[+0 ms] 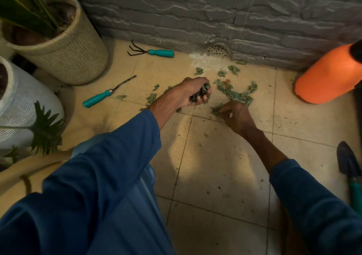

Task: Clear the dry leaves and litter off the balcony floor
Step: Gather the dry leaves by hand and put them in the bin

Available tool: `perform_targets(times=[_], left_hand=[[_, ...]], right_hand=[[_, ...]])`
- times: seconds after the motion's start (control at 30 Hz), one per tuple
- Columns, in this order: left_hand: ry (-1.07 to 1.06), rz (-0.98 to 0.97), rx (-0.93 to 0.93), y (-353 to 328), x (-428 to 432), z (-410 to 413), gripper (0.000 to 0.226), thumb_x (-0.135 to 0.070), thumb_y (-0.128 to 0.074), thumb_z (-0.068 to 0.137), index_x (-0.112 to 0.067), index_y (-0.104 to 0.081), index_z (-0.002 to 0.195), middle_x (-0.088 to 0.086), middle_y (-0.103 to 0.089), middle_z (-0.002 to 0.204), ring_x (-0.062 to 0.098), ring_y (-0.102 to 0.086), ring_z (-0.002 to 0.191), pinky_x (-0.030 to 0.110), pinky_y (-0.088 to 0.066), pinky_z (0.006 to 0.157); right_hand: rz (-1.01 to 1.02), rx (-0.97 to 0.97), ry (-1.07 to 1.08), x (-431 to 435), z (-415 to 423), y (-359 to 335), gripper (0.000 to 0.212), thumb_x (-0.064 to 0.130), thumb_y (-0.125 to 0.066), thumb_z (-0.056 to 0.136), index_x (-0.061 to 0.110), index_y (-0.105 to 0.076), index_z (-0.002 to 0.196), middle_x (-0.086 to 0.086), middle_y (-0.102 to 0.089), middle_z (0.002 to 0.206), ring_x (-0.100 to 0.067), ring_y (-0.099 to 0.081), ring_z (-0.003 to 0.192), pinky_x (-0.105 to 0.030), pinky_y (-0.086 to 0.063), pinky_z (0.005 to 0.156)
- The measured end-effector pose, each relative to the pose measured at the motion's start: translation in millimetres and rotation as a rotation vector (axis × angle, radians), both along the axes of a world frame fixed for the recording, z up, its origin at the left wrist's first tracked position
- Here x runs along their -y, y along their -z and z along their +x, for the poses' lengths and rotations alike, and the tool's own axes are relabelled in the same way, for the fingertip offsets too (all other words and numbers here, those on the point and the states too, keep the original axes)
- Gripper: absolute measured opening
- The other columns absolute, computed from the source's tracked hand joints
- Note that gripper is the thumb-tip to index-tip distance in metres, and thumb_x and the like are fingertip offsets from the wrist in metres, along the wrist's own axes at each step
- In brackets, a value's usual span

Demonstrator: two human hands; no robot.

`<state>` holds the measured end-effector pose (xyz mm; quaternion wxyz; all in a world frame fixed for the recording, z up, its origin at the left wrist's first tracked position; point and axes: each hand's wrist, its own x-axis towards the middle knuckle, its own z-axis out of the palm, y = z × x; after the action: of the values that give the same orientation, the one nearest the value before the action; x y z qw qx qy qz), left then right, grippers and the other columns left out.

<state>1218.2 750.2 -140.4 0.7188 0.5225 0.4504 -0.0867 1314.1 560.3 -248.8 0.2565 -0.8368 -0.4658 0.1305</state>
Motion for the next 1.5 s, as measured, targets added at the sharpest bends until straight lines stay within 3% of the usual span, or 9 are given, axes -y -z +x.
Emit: perform_targets(times=[0.1,0.33,0.5,0.7,0.87,1.03,1.17,1.3,1.5], left_hand=[[0.001,0.017,0.003,-1,-1,-2,0.021,-0.023,-0.056,0.103,-0.010,-0.068,0.092,0.001,-0.063,0.068,0.012,-0.053,0.051,0.016,-0.033,0.038],[0.011,0.022,0.004,-1,-2,-3,0.020,-0.023,-0.056,0.103,-0.010,-0.067,0.092,0.002,-0.063,0.071,0.012,-0.053,0.052,0.016,-0.033,0.039],[0.033,0.029,-0.009,-1,-1,-2,0.020,-0.025,-0.056,0.103,-0.011,-0.067,0.093,0.002,-0.064,0.072,0.012,-0.054,0.052,0.017,-0.034,0.040],[0.040,0.030,-0.011,-3,1,-2,0.021,-0.025,-0.057,0.102,-0.012,-0.068,0.090,0.002,-0.064,0.072,0.013,-0.055,0.053,0.017,-0.035,0.040],[0.033,0.025,-0.003,-4,0,-2,0.020,-0.023,-0.057,0.102,-0.011,-0.068,0.090,0.001,-0.064,0.069,0.013,-0.054,0.051,0.017,-0.035,0.038],[0.044,0.040,0.002,-5,2,-2,0.021,-0.024,-0.057,0.102,-0.011,-0.069,0.091,0.002,-0.064,0.071,0.012,-0.054,0.052,0.017,-0.035,0.039],[0.060,0.050,0.003,-6,3,-2,0.022,-0.025,-0.056,0.103,-0.011,-0.068,0.090,0.002,-0.064,0.075,0.012,-0.056,0.051,0.016,-0.036,0.040],[0.059,0.053,0.004,-6,3,-3,0.022,-0.025,-0.056,0.102,-0.011,-0.068,0.091,0.003,-0.064,0.076,0.012,-0.055,0.051,0.016,-0.036,0.040],[0.063,0.060,0.004,-7,3,-5,0.020,-0.026,-0.056,0.102,-0.012,-0.069,0.096,0.001,-0.065,0.074,0.011,-0.056,0.052,0.016,-0.036,0.040]], right_hand=[[-0.056,0.037,-0.056,-1,-7,11,0.014,0.000,-0.071,0.084,0.009,-0.077,0.094,-0.011,-0.071,0.102,-0.026,-0.066,0.091,-0.030,-0.051,0.079],[-0.084,0.056,-0.034,19,-27,9,0.018,0.002,-0.065,0.091,0.008,-0.076,0.103,-0.010,-0.073,0.108,-0.026,-0.068,0.096,-0.038,-0.057,0.084],[-0.043,0.042,-0.054,35,-26,2,0.022,-0.005,-0.069,0.085,0.009,-0.079,0.100,-0.011,-0.076,0.099,-0.029,-0.070,0.088,-0.040,-0.057,0.083],[0.038,0.015,-0.015,40,-9,-3,0.025,-0.009,-0.077,0.077,0.012,-0.081,0.091,-0.006,-0.072,0.093,-0.017,-0.063,0.082,-0.024,-0.051,0.076],[0.016,-0.021,0.017,42,2,-18,0.026,-0.013,-0.080,0.072,0.007,-0.081,0.088,-0.014,-0.072,0.097,-0.023,-0.066,0.077,-0.025,-0.050,0.071],[-0.118,-0.023,-0.136,21,-4,-17,0.017,-0.005,-0.080,0.076,0.009,-0.081,0.085,-0.011,-0.075,0.094,-0.026,-0.067,0.090,-0.028,-0.048,0.084],[-0.243,-0.108,0.017,7,-17,4,0.018,0.002,-0.074,0.082,0.017,-0.081,0.087,-0.005,-0.074,0.100,-0.017,-0.067,0.090,-0.032,-0.055,0.088],[-0.229,0.013,0.112,11,-34,8,0.025,0.001,-0.067,0.086,0.019,-0.080,0.097,0.000,-0.074,0.107,-0.020,-0.069,0.098,-0.035,-0.057,0.087],[-0.123,0.065,0.125,21,-31,3,0.031,-0.005,-0.073,0.080,0.018,-0.076,0.101,-0.003,-0.075,0.093,-0.023,-0.069,0.085,-0.037,-0.059,0.078]])
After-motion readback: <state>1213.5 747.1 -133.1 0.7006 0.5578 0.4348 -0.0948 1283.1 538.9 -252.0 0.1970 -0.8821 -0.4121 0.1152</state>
